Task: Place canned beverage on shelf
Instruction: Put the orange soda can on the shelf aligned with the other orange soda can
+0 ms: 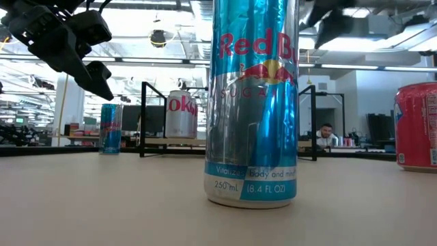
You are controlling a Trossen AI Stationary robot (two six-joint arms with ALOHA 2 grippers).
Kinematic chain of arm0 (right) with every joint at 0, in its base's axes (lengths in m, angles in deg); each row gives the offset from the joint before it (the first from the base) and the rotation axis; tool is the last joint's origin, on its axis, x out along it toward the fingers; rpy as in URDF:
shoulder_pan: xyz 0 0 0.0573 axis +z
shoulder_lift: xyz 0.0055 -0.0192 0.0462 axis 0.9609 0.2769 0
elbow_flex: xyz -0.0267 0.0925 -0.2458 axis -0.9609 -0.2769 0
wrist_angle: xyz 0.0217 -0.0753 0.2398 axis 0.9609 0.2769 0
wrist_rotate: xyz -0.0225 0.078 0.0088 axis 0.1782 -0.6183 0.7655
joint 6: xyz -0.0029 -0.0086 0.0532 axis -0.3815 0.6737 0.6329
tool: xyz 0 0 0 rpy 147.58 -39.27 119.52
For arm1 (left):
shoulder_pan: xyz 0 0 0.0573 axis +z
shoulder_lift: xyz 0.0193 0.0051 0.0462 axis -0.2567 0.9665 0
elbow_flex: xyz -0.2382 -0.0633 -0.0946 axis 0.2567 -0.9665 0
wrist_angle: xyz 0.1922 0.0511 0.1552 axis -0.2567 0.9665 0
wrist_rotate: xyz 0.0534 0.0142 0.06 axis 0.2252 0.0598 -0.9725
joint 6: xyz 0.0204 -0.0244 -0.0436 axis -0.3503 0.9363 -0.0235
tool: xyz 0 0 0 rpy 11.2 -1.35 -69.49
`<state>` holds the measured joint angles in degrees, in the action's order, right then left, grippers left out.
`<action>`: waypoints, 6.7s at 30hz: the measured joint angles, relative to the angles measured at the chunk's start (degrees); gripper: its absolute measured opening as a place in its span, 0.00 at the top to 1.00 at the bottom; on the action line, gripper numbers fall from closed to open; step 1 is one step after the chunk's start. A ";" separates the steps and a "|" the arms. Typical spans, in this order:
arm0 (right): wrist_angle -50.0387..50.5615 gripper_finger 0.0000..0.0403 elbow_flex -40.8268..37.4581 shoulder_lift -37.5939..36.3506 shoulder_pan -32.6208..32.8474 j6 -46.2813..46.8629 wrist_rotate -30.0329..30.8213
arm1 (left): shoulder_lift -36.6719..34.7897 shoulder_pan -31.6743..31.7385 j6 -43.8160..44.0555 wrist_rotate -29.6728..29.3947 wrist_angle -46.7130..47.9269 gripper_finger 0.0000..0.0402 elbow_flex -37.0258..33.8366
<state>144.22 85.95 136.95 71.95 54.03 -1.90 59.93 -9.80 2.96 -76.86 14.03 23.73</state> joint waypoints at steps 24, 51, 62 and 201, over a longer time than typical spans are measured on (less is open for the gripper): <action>7.98 0.07 -0.02 1.07 30.63 31.99 22.76 | 0.02 -5.90 -0.02 -0.41 0.00 0.12 0.01; 20.07 0.07 -3.70 6.08 32.61 54.34 16.50 | 0.02 -5.90 0.00 -0.50 0.07 0.12 0.02; 25.33 0.07 -10.25 6.06 32.74 76.49 7.93 | 0.02 -5.92 0.00 -0.47 0.02 0.12 0.02; -3.76 0.05 12.26 36.87 6.44 7.85 1.66 | 0.81 -5.85 -1.07 -2.16 -0.22 0.12 0.02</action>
<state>140.45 98.21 173.82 78.39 61.89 -0.24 60.74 -15.65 1.89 -79.01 13.81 23.75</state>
